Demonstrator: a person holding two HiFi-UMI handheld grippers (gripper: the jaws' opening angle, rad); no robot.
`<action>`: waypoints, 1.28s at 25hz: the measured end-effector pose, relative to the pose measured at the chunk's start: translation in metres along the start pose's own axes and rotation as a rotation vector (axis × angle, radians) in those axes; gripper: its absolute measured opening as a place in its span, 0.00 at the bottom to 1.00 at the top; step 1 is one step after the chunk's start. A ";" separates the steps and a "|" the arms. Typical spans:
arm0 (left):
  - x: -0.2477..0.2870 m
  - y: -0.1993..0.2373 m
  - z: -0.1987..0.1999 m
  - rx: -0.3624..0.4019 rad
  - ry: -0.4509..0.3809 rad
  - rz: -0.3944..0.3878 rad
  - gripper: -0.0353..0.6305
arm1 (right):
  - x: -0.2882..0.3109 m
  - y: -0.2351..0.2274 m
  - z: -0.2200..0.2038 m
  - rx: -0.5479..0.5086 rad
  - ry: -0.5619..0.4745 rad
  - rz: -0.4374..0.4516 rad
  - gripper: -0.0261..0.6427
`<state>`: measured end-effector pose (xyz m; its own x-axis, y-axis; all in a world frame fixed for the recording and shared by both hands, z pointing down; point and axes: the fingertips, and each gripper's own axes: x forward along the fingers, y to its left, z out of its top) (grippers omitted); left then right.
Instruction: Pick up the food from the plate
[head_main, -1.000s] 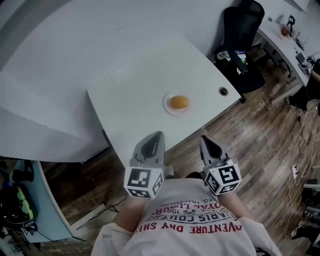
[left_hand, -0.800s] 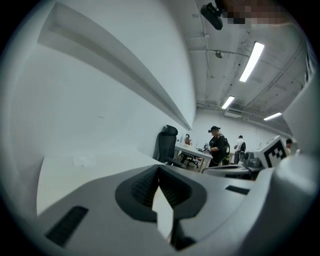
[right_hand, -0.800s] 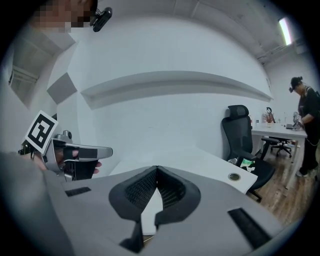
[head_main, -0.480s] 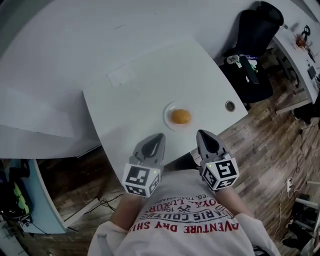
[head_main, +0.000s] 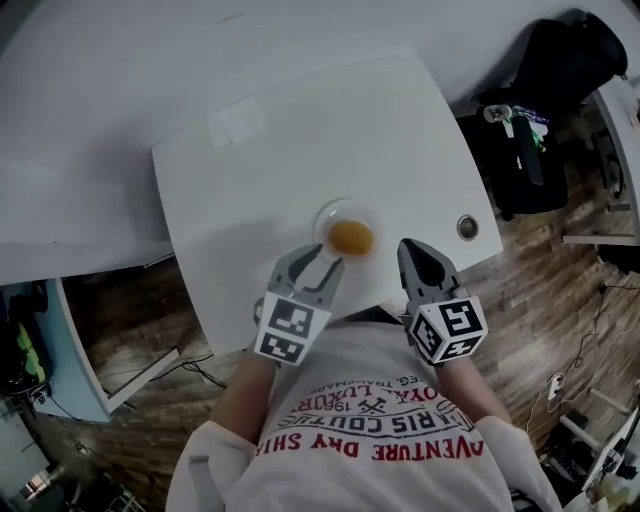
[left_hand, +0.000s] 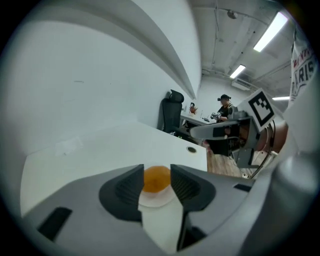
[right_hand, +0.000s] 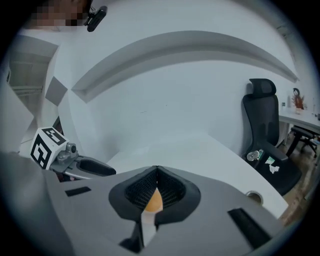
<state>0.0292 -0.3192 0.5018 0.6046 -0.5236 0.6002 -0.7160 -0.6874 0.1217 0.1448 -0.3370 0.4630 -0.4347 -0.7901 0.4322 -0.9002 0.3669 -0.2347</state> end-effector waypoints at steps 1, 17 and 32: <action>0.007 -0.002 -0.004 0.004 0.020 -0.011 0.31 | 0.003 -0.005 -0.004 0.011 0.013 0.003 0.06; 0.100 -0.010 -0.045 0.082 0.289 -0.026 0.79 | 0.029 -0.057 -0.033 0.055 0.140 0.041 0.06; 0.131 0.002 -0.071 -0.074 0.369 0.073 0.82 | 0.047 -0.085 -0.046 0.016 0.228 0.107 0.06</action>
<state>0.0823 -0.3535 0.6368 0.3946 -0.3443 0.8519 -0.7842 -0.6094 0.1169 0.1999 -0.3827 0.5433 -0.5243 -0.6152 0.5888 -0.8488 0.4332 -0.3031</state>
